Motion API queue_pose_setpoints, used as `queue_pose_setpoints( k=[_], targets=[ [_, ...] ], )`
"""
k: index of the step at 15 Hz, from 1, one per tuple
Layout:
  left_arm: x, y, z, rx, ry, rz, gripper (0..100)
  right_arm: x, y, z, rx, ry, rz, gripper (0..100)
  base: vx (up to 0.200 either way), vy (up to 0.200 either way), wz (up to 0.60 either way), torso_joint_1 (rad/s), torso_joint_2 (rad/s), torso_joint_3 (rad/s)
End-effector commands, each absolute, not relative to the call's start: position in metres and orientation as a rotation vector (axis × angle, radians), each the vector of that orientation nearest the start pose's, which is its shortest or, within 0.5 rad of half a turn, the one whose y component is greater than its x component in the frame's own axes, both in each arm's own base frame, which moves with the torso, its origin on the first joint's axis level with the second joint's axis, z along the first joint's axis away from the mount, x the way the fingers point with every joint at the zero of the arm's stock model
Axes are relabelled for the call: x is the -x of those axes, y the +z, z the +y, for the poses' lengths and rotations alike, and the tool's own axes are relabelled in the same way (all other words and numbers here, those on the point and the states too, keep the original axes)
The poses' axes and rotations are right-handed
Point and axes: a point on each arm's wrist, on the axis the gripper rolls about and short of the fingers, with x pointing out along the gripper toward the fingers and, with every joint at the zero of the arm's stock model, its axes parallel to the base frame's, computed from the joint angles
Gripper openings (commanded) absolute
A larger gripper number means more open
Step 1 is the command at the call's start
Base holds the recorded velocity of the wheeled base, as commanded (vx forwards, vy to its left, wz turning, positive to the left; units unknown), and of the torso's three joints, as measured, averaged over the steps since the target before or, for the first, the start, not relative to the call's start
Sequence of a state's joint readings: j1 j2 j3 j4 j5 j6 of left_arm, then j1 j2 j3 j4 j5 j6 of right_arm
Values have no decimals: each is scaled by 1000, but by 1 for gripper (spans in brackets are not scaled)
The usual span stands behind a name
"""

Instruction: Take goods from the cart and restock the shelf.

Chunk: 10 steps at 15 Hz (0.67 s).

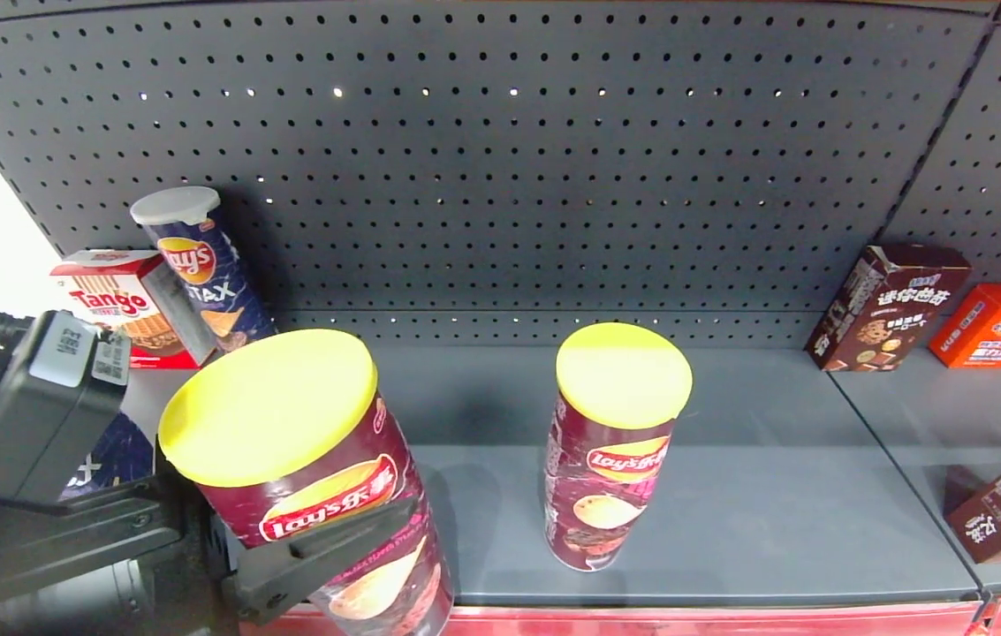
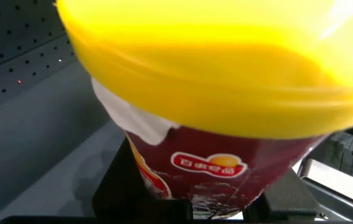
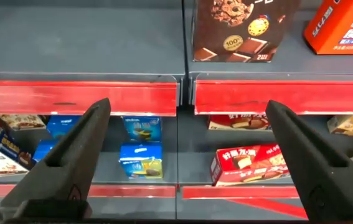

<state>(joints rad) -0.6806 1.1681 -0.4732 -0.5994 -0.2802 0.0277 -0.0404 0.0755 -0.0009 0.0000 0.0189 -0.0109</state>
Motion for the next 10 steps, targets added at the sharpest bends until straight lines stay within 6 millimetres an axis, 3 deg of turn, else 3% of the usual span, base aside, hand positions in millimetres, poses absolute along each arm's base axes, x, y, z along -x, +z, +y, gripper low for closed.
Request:
queue_pose_setpoints(
  k=[1, 6, 9, 10],
  targets=[
    [-127, 217, -109, -40, -950, 69, 0, 17, 77, 1, 8, -23, 78, 100, 0, 0, 0, 0, 0, 0],
    [-158, 220, -105, -38, -918, 94, 0, 17, 77, 1, 8, -23, 78, 100, 0, 0, 0, 0, 0, 0],
    [-169, 226, -111, -34, -939, 83, 0, 17, 77, 1, 8, -23, 78, 100, 0, 0, 0, 0, 0, 0],
    [-184, 231, -120, -35, -936, 81, 0, 17, 77, 1, 8, -21, 78, 100, 0, 0, 0, 0, 0, 0]
  ],
)
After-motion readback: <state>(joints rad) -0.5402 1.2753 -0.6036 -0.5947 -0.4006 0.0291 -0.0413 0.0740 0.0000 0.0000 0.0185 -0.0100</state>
